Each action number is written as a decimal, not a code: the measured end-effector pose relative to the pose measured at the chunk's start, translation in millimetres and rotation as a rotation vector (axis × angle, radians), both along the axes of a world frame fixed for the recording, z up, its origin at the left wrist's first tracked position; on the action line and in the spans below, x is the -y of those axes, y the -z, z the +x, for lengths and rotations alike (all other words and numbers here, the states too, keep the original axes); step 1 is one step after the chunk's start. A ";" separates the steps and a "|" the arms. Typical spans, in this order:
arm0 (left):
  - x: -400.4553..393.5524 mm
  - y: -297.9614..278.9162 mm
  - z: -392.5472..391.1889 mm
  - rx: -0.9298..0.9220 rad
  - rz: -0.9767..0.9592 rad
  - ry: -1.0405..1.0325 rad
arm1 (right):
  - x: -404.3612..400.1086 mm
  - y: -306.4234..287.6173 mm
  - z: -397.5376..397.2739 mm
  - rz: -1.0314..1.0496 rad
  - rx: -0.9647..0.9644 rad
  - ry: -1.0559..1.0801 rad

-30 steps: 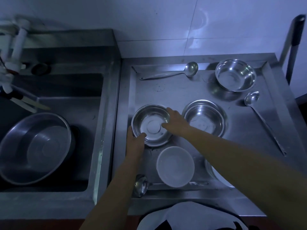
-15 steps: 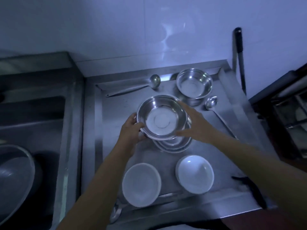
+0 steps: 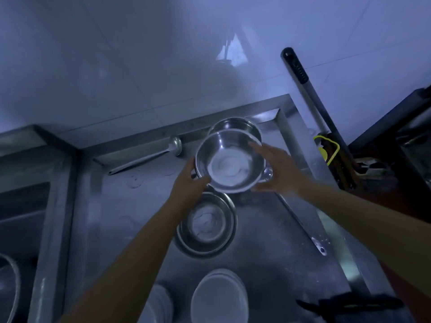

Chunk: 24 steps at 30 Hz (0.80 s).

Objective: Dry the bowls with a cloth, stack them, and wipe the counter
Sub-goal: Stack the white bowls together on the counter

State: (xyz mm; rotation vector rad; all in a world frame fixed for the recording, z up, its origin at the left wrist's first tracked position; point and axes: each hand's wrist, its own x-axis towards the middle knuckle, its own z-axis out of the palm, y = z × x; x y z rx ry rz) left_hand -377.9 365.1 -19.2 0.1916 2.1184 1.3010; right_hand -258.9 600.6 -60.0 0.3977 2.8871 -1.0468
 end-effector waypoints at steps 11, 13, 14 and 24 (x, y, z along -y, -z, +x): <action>-62.6 99.2 -77.5 -0.319 -0.432 0.313 | -70.8 39.9 -73.1 0.041 0.134 -0.017; -68.7 94.4 -71.8 -0.368 -0.426 0.324 | -76.9 48.3 -74.9 0.017 0.155 -0.015; -71.0 92.4 -69.9 -0.394 -0.408 0.325 | -80.0 51.9 -75.9 0.013 0.158 -0.016; -71.3 107.6 -74.0 -0.426 -0.276 0.268 | -85.3 68.6 -71.2 -0.020 0.079 -0.011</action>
